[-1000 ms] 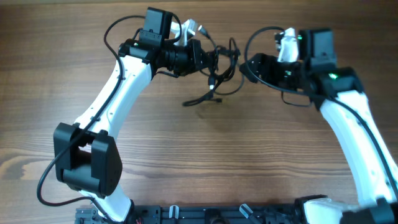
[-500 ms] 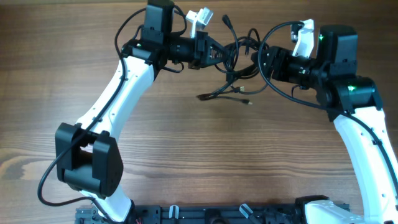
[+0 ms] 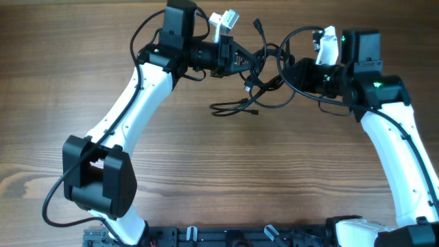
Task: Untangle cables
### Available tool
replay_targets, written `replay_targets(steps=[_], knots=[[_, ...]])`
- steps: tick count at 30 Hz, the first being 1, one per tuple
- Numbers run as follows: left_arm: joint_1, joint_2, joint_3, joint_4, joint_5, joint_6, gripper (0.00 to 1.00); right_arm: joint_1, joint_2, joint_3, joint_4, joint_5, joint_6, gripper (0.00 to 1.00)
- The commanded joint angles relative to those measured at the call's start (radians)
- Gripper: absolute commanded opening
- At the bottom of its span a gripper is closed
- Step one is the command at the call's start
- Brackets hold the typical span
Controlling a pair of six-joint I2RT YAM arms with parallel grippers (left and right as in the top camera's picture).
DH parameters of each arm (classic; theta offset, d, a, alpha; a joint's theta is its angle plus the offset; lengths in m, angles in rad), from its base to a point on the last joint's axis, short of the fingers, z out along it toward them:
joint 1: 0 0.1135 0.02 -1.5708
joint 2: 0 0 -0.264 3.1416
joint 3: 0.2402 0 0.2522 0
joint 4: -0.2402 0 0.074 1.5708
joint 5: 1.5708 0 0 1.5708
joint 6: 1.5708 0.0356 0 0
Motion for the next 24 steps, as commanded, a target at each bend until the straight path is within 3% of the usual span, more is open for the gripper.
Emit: replay_targets(steps=[1,4,11,15,22,24], knots=[[0.007,-0.026,0.005,-0.035,-0.212,-0.009,0.04,-0.087,-0.09,0.035,-0.025,-0.048,-0.032,0.04],[0.007,-0.026,0.005,-0.08,-0.394,-0.009,0.04,-0.207,-0.178,0.035,-0.063,-0.115,-0.032,0.04],[0.008,-0.026,0.005,-0.135,-0.595,-0.008,0.04,-0.531,-0.291,0.035,-0.186,-0.137,-0.031,0.04],[0.008,-0.026,0.005,-0.146,-0.603,-0.006,0.04,-0.637,-0.28,0.035,-0.215,-0.175,-0.041,0.04],[0.008,-0.026,0.005,-0.146,-0.6,0.021,0.04,-0.634,-0.271,0.035,-0.22,-0.29,-0.132,0.05],[0.002,-0.026,0.005,-0.121,-0.48,0.141,0.04,-0.608,-0.271,0.035,-0.22,-0.373,-0.218,0.24]])
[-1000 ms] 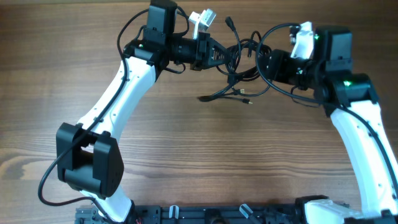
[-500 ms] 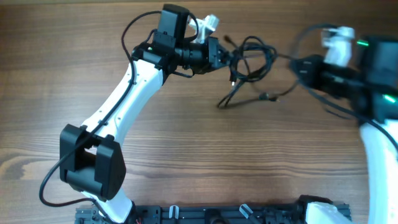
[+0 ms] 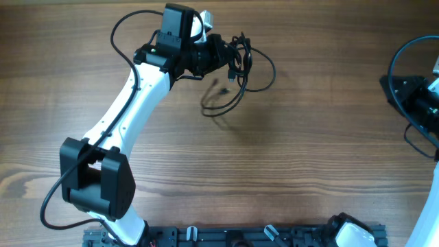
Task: Untangle cables
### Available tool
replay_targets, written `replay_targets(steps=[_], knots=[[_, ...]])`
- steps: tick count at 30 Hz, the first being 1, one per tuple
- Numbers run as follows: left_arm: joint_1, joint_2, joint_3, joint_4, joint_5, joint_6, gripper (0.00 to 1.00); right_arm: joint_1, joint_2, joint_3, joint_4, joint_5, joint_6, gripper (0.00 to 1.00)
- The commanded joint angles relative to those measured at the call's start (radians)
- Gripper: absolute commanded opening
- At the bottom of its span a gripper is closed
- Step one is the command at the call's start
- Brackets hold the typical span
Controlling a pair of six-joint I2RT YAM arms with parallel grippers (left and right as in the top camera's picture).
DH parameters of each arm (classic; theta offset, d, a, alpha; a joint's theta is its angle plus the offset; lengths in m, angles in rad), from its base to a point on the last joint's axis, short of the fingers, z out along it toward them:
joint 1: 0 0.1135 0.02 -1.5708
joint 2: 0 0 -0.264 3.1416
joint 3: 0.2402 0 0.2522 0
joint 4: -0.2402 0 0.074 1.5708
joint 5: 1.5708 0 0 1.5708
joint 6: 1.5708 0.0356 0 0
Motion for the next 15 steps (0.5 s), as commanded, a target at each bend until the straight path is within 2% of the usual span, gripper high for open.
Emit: replay_targets(steps=[1,2,4,6,10,15], knots=[[-0.015,-0.013,0.005,0.063,0.257,0.23,0.04,0.048,0.002,0.027,0.002,-0.124,-0.146,0.38],[-0.021,-0.013,0.005,0.087,0.349,0.291,0.04,0.066,0.002,0.027,0.008,-0.124,-0.162,0.51],[-0.027,-0.013,0.005,0.126,0.463,0.331,0.04,0.106,0.002,0.027,0.026,-0.128,-0.175,0.66],[-0.028,-0.013,0.005,0.154,0.52,0.33,0.04,0.143,0.002,0.027,0.044,-0.128,-0.183,0.71],[-0.028,-0.013,0.005,0.202,0.644,0.322,0.04,0.248,0.002,0.027,0.091,-0.127,-0.222,0.76],[-0.027,-0.013,0.005,0.213,0.674,0.288,0.04,0.341,0.034,0.027,0.108,-0.127,-0.219,0.77]])
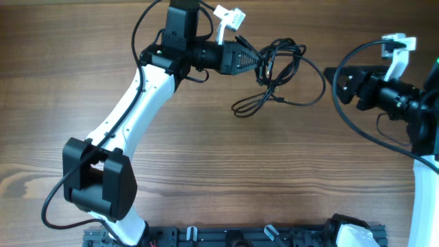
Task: Untangle cables
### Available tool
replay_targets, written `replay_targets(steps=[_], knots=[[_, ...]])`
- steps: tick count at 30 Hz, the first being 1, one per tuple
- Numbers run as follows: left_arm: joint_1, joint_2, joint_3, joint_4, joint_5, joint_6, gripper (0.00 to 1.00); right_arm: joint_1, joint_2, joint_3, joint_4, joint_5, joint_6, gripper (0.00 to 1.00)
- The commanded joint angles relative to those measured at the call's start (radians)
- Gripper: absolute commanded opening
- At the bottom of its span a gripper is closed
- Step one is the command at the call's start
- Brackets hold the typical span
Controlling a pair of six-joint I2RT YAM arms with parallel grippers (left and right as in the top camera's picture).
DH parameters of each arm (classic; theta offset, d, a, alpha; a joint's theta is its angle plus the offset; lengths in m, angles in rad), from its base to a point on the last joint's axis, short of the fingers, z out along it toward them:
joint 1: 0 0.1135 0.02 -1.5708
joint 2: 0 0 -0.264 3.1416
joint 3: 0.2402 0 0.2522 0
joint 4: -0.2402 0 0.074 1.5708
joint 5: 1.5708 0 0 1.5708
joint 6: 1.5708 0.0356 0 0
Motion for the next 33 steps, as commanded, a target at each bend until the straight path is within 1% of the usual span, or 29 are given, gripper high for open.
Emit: replay_targets(steps=[1,3,6,8,9,11,12,14,17,18,19,20,23,25,27,29,33], knots=[[0.004,-0.013,0.007,0.026,0.08,-0.027,0.04,0.056,0.038,0.023,0.001,-0.021,-0.024,0.77],[0.006,-0.013,0.007,0.082,0.08,-0.107,0.04,0.089,0.069,0.023,-0.002,-0.021,0.006,0.77],[0.006,-0.013,0.007,0.202,0.074,-0.274,0.04,0.131,0.107,0.023,0.0,-0.017,0.037,0.74],[0.006,-0.013,0.007,0.238,0.074,-0.332,0.04,0.156,0.129,0.023,0.009,-0.01,0.055,0.73],[0.006,-0.013,0.007,0.243,0.074,-0.341,0.04,0.164,0.137,0.023,0.021,-0.01,0.055,0.72],[0.004,-0.013,0.007,0.237,0.074,-0.327,0.04,0.172,0.143,0.023,0.066,-0.01,0.083,0.71],[0.003,-0.013,0.007,0.229,0.074,-0.29,0.04,0.172,0.143,0.023,0.097,-0.01,0.108,0.71],[0.001,-0.013,0.006,0.19,0.074,-0.169,0.04,0.172,0.139,0.023,0.16,-0.01,0.163,0.7],[0.001,-0.013,0.006,0.106,0.073,0.01,0.04,0.172,0.14,0.023,0.242,-0.003,0.262,0.64],[0.001,-0.013,0.006,0.077,0.069,0.058,0.04,0.172,0.139,0.023,0.262,0.01,0.297,0.63],[0.001,-0.013,0.006,0.058,0.058,0.08,0.04,0.172,0.139,0.023,0.283,0.017,0.33,0.62],[0.001,-0.013,0.006,0.042,0.037,0.084,0.04,0.172,0.14,0.023,0.305,0.017,0.36,0.61],[0.001,-0.013,0.006,0.042,0.031,0.079,0.04,0.202,0.143,0.023,0.288,0.093,0.422,0.5],[0.001,-0.013,0.006,0.042,0.015,0.028,0.04,0.236,0.153,0.023,0.24,0.162,0.429,0.45],[0.001,-0.013,0.006,0.042,-0.018,-0.055,0.04,0.276,0.173,0.023,0.215,0.213,0.445,0.43],[-0.003,-0.013,0.006,0.046,-0.018,-0.112,0.04,0.315,0.201,0.023,0.224,0.217,0.447,0.41],[-0.026,-0.013,0.006,0.046,-0.017,-0.158,0.04,0.366,0.262,0.023,0.294,0.216,0.473,0.39]])
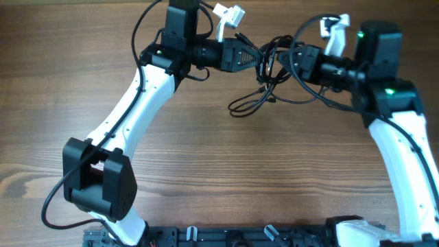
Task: Untangle cables
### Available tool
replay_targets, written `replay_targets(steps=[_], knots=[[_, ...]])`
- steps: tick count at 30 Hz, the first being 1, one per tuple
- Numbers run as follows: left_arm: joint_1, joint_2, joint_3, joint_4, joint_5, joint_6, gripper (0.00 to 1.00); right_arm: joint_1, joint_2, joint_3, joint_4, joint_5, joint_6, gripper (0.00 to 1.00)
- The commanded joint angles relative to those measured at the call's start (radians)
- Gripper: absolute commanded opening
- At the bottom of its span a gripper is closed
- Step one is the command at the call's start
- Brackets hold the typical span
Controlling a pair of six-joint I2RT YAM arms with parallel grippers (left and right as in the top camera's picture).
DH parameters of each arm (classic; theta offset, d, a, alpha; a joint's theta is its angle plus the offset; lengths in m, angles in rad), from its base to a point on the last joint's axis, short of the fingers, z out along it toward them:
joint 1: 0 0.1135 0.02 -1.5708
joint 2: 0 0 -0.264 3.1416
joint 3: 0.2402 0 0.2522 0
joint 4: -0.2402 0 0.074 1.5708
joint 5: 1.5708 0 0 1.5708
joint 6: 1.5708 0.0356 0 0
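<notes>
A tangled bundle of black cables [273, 63] hangs above the far middle of the wooden table, with long loops [248, 105] drooping down to the left. My left gripper [255, 57] is shut on the bundle's left side and holds it up. From the right, my right gripper [295, 66] reaches in, its tip at the bundle's right edge where a wide loop [312, 96] curves out. Its dark fingers merge with the cables, so their state is hidden.
The wooden table [219, 171] spreads out below the arms. A black rail [233, 237] runs along the near edge. Each arm's own black wire loops beside its wrist.
My right arm has moved left from well to the right of the bundle, and its gripper is now at the bundle's right edge. The left gripper still holds the bundle in about the same place.
Both grippers first met at the bundle at the far middle. Then the right arm stood at the far right edge and the left held the bundle further left. Then the left held it nearer the middle with the right arm closer. Now the two are together at the bundle.
</notes>
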Motion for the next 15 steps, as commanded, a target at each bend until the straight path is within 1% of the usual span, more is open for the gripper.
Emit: replay_targets(steps=[1,7,8,9,11,15], knots=[[-0.029,-0.013,0.007,0.006,0.006,-0.06,0.04,0.028,0.049,0.018,0.049,0.032,0.042,0.39],[-0.06,-0.013,0.007,0.007,0.006,-0.063,0.04,0.04,0.113,0.018,0.121,0.036,0.072,0.36],[-0.06,-0.013,0.007,0.007,0.006,-0.063,0.04,0.04,0.117,0.018,0.126,0.036,0.077,0.34],[-0.06,-0.013,0.007,0.007,0.006,-0.063,0.04,0.04,0.129,0.018,0.129,0.036,0.08,0.29],[-0.06,-0.013,0.007,0.007,0.006,-0.067,0.04,0.04,0.143,0.018,0.134,0.036,0.087,0.22],[-0.06,-0.013,0.007,0.008,0.007,-0.078,0.04,0.044,0.161,0.018,0.15,0.036,0.089,0.2]])
